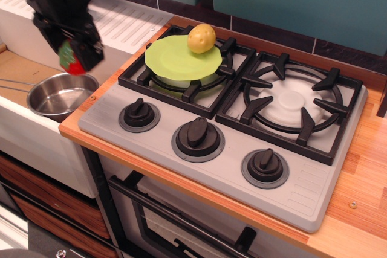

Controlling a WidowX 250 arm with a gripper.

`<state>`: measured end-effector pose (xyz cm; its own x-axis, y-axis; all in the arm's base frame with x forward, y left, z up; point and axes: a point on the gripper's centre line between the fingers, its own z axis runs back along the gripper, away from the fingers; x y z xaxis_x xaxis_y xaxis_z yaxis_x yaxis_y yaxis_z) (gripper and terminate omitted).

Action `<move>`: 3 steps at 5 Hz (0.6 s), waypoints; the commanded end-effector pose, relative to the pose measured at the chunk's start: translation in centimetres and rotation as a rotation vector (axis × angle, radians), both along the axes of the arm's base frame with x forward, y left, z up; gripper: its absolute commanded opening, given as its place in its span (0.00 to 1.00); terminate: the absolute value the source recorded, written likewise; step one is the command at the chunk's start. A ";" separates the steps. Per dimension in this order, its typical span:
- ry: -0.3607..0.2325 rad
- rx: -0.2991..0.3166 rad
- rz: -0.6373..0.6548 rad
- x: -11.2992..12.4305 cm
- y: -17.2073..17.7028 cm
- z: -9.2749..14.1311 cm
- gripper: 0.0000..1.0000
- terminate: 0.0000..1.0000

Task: Put potato on plate and strawberry in pot or pan in sink

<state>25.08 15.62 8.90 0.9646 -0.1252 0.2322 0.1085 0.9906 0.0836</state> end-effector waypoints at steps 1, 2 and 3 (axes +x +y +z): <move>-0.047 0.051 -0.074 2.0 3.9 0.8 0.00 0.00; -0.056 0.044 -0.093 2.5 4.7 0.2 0.00 0.00; -0.074 0.039 -0.105 3.1 5.2 -0.7 0.00 0.00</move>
